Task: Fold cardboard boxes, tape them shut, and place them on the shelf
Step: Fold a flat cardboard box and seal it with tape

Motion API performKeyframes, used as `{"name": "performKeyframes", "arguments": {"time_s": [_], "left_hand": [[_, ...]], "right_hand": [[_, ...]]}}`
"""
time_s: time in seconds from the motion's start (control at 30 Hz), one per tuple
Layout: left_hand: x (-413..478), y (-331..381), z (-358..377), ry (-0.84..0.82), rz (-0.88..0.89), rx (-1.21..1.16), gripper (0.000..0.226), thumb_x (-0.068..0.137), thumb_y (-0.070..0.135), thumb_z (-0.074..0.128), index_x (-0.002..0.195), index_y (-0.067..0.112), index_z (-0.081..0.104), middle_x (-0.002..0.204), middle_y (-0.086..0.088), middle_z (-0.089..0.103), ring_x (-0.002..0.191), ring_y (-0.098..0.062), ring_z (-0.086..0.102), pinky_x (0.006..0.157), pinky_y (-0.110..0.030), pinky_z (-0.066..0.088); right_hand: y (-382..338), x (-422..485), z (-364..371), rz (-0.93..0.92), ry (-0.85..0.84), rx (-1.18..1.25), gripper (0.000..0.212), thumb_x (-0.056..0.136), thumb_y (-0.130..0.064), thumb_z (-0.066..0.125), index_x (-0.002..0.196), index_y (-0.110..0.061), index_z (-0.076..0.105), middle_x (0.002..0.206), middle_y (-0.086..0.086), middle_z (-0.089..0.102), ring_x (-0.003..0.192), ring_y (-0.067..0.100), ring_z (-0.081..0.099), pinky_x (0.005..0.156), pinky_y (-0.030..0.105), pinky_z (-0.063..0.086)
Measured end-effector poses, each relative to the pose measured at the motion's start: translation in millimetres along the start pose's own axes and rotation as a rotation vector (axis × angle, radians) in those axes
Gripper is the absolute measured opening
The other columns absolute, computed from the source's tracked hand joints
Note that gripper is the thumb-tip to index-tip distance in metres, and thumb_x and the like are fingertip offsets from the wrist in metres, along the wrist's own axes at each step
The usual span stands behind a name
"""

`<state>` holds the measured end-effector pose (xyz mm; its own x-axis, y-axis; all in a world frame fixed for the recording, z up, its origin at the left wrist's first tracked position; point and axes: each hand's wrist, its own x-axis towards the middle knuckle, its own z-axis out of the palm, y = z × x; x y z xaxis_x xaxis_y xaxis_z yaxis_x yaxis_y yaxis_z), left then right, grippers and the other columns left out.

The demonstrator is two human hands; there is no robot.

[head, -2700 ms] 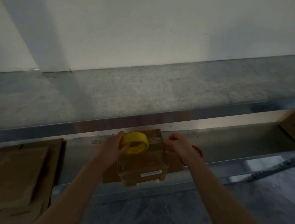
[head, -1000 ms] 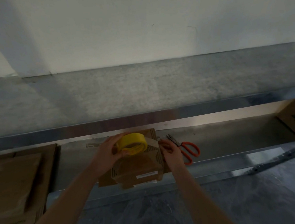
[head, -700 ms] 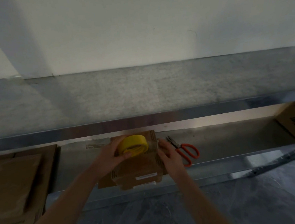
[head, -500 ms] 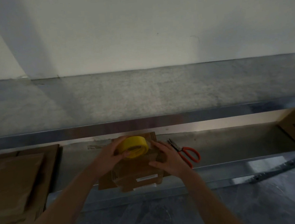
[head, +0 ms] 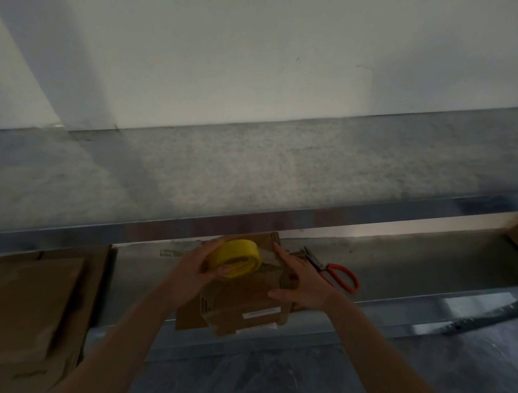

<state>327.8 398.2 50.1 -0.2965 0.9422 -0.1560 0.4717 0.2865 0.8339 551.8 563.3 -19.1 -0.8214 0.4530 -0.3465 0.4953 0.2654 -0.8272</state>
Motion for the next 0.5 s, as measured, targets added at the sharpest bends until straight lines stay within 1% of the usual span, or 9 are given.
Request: {"name": "performKeyframes", "arguments": {"time_s": [0.1, 0.13, 0.2, 0.23, 0.27, 0.33, 0.37, 0.47, 0.5], "left_hand": [[-3.6, 4.6, -4.3, 0.074, 0.022, 0.028, 0.051, 0.080, 0.053, 0.067, 0.118, 0.073, 0.039, 0.122, 0.030, 0.049, 0.109, 0.010, 0.051, 0.091, -0.013, 0.043], [-4.7, 6.4, -5.5, 0.077, 0.036, 0.036, 0.049, 0.078, 0.059, 0.066, 0.119, 0.071, 0.041, 0.123, 0.029, 0.051, 0.110, 0.011, 0.051, 0.091, -0.013, 0.043], [-7.2, 5.9, -9.0, 0.080, 0.041, 0.054, 0.050, 0.074, 0.063, 0.063, 0.121, 0.066, 0.045, 0.126, 0.022, 0.055, 0.113, 0.003, 0.053, 0.094, -0.021, 0.046], [-8.7, 3.5, -12.7, 0.105, 0.037, 0.073, 0.048, 0.074, 0.062, 0.063, 0.119, 0.067, 0.046, 0.126, 0.017, 0.056, 0.112, -0.002, 0.054, 0.094, -0.025, 0.046], [-10.3, 0.8, -17.5, 0.138, 0.032, 0.103, 0.046, 0.075, 0.063, 0.065, 0.116, 0.069, 0.046, 0.125, 0.014, 0.057, 0.111, -0.005, 0.054, 0.092, -0.026, 0.046], [-14.3, -1.8, -27.7, 0.161, 0.014, 0.145, 0.045, 0.077, 0.059, 0.067, 0.113, 0.073, 0.044, 0.122, 0.014, 0.056, 0.106, -0.001, 0.053, 0.085, -0.020, 0.045], [-16.4, -0.4, -31.2, 0.151, 0.010, 0.149, 0.046, 0.078, 0.055, 0.066, 0.113, 0.074, 0.043, 0.121, 0.017, 0.055, 0.104, 0.002, 0.052, 0.082, -0.015, 0.043], [-18.0, 6.9, -37.7, 0.150, 0.044, 0.204, 0.052, 0.079, 0.045, 0.066, 0.109, 0.079, 0.040, 0.112, 0.033, 0.048, 0.100, 0.021, 0.047, 0.076, -0.001, 0.037], [-18.3, 6.4, -38.7, 0.150, 0.044, 0.207, 0.051, 0.081, 0.040, 0.068, 0.108, 0.077, 0.043, 0.111, 0.034, 0.048, 0.099, 0.022, 0.046, 0.075, 0.000, 0.037]], "right_hand": [[-3.1, -1.9, -0.7, 0.001, -0.021, 0.062, 0.108, 0.061, -0.072, 0.077, 0.143, -0.066, 0.007, 0.151, -0.008, 0.037, 0.133, 0.010, 0.045, 0.106, 0.034, 0.047], [-4.4, -2.6, -1.6, -0.003, -0.019, 0.069, 0.107, 0.062, -0.071, 0.078, 0.143, -0.067, 0.007, 0.150, -0.007, 0.038, 0.130, 0.009, 0.047, 0.104, 0.033, 0.049], [-5.1, -3.0, -2.1, -0.006, -0.011, 0.086, 0.104, 0.066, -0.064, 0.079, 0.143, -0.066, 0.009, 0.148, -0.006, 0.041, 0.126, 0.010, 0.051, 0.098, 0.032, 0.053], [-6.0, -3.5, -2.4, -0.003, -0.015, 0.108, 0.103, 0.069, -0.058, 0.081, 0.144, -0.064, 0.010, 0.147, -0.005, 0.042, 0.123, 0.010, 0.053, 0.092, 0.030, 0.056], [-6.7, -3.8, -2.3, 0.010, -0.022, 0.136, 0.103, 0.071, -0.052, 0.082, 0.145, -0.062, 0.011, 0.145, -0.004, 0.043, 0.121, 0.011, 0.056, 0.085, 0.029, 0.059], [-8.7, -4.6, -2.5, 0.033, -0.038, 0.191, 0.103, 0.074, -0.043, 0.083, 0.148, -0.058, 0.012, 0.142, -0.006, 0.045, 0.115, 0.013, 0.060, 0.071, 0.027, 0.060], [-9.4, -5.0, -2.5, 0.040, -0.044, 0.207, 0.103, 0.075, -0.040, 0.082, 0.148, -0.057, 0.012, 0.141, -0.006, 0.046, 0.113, 0.013, 0.061, 0.068, 0.026, 0.060], [-12.5, -5.6, -1.9, 0.056, -0.054, 0.223, 0.103, 0.078, -0.037, 0.081, 0.151, -0.054, 0.010, 0.141, -0.006, 0.045, 0.110, 0.012, 0.061, 0.066, 0.026, 0.059], [-12.9, -5.6, -1.7, 0.058, -0.054, 0.221, 0.104, 0.078, -0.037, 0.081, 0.151, -0.053, 0.009, 0.141, -0.006, 0.045, 0.110, 0.011, 0.062, 0.066, 0.026, 0.059]]}}
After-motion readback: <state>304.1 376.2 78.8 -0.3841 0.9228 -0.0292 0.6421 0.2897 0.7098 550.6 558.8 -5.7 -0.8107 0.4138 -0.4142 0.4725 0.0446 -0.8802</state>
